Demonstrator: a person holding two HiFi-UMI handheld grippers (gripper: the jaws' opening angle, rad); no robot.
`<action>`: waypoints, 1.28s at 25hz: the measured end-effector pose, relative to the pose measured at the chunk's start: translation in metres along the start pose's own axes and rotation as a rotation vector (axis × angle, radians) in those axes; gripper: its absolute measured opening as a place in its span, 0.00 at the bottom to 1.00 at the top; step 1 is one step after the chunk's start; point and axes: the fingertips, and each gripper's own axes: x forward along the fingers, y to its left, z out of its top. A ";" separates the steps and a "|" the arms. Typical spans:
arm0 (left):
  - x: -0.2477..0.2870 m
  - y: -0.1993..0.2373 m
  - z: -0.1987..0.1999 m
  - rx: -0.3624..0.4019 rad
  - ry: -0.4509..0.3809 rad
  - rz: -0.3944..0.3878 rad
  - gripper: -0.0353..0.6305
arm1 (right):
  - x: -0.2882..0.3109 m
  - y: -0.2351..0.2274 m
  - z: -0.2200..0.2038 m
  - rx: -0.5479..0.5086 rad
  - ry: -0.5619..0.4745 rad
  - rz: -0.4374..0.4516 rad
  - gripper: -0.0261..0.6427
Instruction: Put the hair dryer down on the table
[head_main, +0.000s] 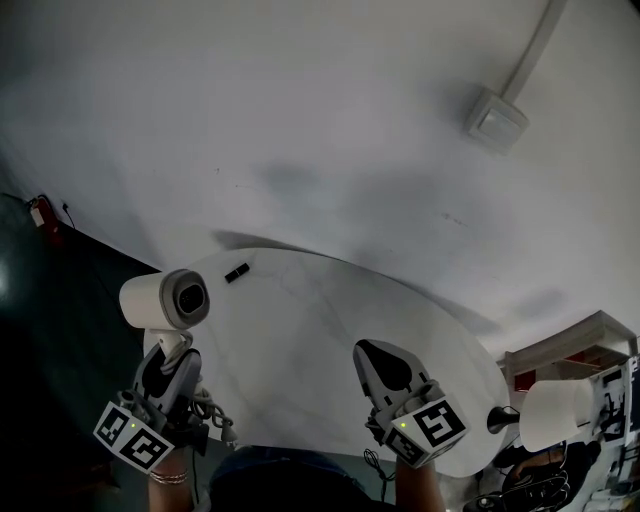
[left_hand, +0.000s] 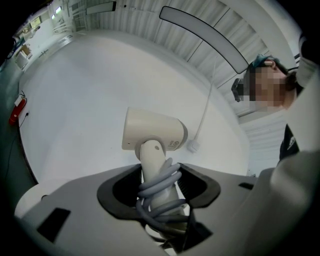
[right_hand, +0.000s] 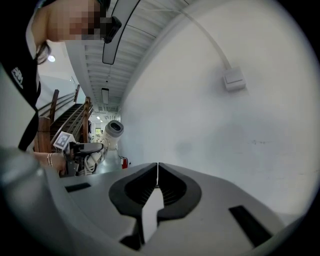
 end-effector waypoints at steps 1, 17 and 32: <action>0.001 0.001 -0.001 0.001 0.001 0.003 0.40 | 0.000 -0.001 -0.001 -0.002 0.003 0.002 0.07; 0.028 0.012 -0.030 -0.042 0.102 -0.033 0.40 | 0.013 -0.006 -0.003 0.038 -0.031 -0.019 0.07; 0.054 0.035 -0.054 -0.094 0.258 -0.030 0.40 | 0.029 -0.002 0.000 -0.008 0.026 -0.168 0.07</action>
